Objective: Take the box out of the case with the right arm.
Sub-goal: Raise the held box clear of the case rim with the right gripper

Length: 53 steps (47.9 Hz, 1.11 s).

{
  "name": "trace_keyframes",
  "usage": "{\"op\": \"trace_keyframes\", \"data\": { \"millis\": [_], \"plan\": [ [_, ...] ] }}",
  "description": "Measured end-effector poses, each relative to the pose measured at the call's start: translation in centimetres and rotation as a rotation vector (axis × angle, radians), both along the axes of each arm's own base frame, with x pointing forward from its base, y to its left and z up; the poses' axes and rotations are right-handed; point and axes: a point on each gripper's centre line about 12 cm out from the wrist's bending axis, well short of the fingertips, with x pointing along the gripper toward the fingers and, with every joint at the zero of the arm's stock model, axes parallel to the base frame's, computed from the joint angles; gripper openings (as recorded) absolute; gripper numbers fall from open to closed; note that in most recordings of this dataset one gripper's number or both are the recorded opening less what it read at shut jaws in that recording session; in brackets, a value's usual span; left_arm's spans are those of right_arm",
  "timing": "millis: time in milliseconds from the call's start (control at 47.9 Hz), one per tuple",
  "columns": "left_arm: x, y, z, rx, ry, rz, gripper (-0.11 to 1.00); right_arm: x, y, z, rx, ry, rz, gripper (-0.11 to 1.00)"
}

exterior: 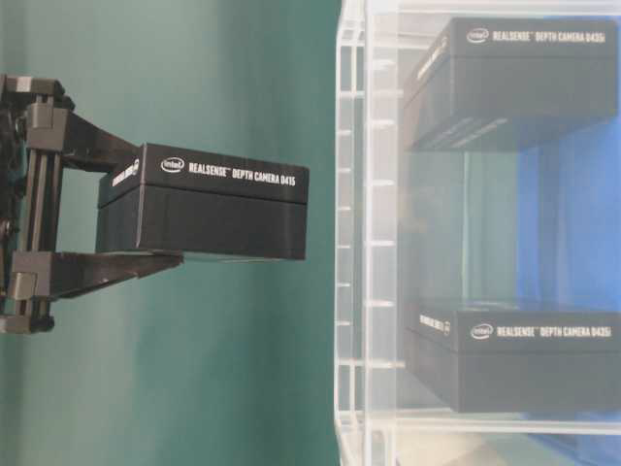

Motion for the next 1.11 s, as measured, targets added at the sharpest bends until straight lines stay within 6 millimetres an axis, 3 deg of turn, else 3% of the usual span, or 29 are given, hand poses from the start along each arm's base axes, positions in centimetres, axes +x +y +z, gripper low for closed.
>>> {"op": "trace_keyframes", "data": {
  "millis": [689, 897, 1106],
  "plan": [
    [0.0, 0.0, 0.0, -0.001, 0.0, 0.0, 0.02, -0.1, 0.3, 0.0, 0.003, 0.007, -0.006, 0.65],
    [0.0, 0.0, 0.1, -0.002, -0.001, 0.0, 0.02, 0.0, 2.0, 0.0, 0.014, 0.021, -0.024, 0.65],
    [0.0, 0.0, 0.0, 0.0, 0.0, 0.0, 0.02, 0.2, 5.2, 0.0, 0.022, 0.021, -0.025, 0.65]
  ]
}}
